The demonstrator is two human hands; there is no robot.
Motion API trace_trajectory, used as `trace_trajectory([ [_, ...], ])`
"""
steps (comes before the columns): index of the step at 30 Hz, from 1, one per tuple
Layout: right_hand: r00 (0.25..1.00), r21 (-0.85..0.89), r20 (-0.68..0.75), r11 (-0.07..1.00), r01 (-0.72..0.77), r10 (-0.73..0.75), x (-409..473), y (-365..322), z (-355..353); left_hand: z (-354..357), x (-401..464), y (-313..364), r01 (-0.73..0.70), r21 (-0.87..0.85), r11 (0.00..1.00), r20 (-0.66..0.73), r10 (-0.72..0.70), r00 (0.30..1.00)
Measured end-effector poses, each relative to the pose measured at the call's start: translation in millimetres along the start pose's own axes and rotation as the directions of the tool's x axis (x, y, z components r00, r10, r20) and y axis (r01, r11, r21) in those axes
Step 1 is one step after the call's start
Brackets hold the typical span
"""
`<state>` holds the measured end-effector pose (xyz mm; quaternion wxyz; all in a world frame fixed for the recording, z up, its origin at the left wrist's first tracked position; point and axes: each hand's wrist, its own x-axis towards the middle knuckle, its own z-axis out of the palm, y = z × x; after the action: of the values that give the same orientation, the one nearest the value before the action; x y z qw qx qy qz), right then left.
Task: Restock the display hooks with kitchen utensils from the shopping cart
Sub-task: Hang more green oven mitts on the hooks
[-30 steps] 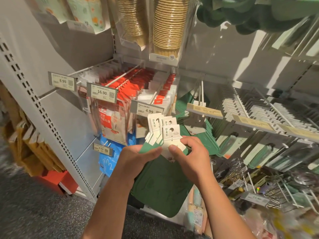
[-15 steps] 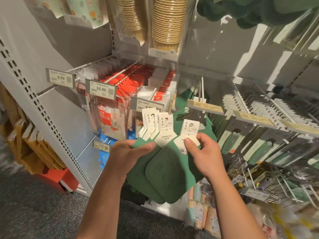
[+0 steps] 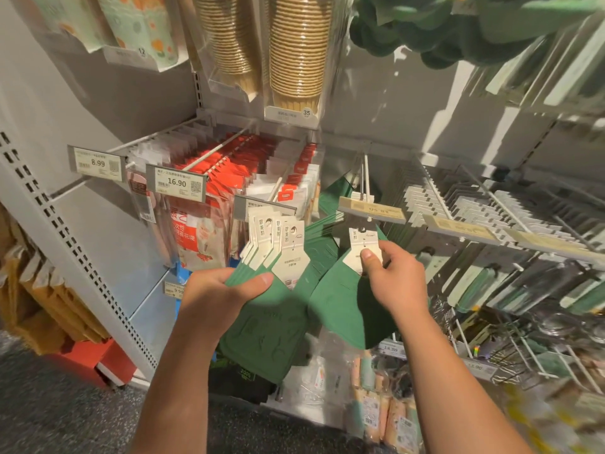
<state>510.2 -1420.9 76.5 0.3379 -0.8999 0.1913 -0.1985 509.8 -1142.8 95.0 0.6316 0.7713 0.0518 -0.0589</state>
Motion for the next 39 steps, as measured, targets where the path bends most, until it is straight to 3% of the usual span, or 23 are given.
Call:
trace_trajectory([
  [5,0.997,-0.023,-0.059,0.998,-0.056,0.055,7,-4,8,-13,-2,7,0.057,-0.012,0.998,-0.014,-0.057,0.998],
  [10,0.992,-0.129,-0.031,0.984,-0.123,0.120,25,-19,12,-10,-1,6,0.064,-0.024,0.998,-0.019,-0.064,0.998],
  [15,0.980,-0.100,-0.013,0.975,-0.197,0.197,36,-17,18,-6,0,5,0.050,-0.014,0.999,-0.007,-0.050,0.999],
  [23,0.966,0.082,0.040,0.963,-0.256,0.254,10,-4,20,-6,0,-1,-0.009,-0.012,1.000,0.006,0.009,1.000],
  [26,0.968,0.176,-0.029,0.954,-0.242,0.250,-17,-2,20,-4,2,-4,-0.020,-0.014,1.000,-0.009,0.020,1.000],
  [30,0.982,0.263,-0.080,0.954,-0.146,0.173,-37,-13,16,0,1,-5,0.026,-0.067,0.997,0.014,-0.026,1.000],
  [34,0.997,0.452,0.064,0.888,-0.077,0.053,-43,-32,12,5,0,-3,0.045,-0.077,0.996,0.066,-0.040,0.997],
  [39,0.973,0.379,0.206,0.925,0.023,-0.108,-55,-42,14,15,-3,-2,0.005,-0.057,0.998,0.105,0.001,0.994],
])
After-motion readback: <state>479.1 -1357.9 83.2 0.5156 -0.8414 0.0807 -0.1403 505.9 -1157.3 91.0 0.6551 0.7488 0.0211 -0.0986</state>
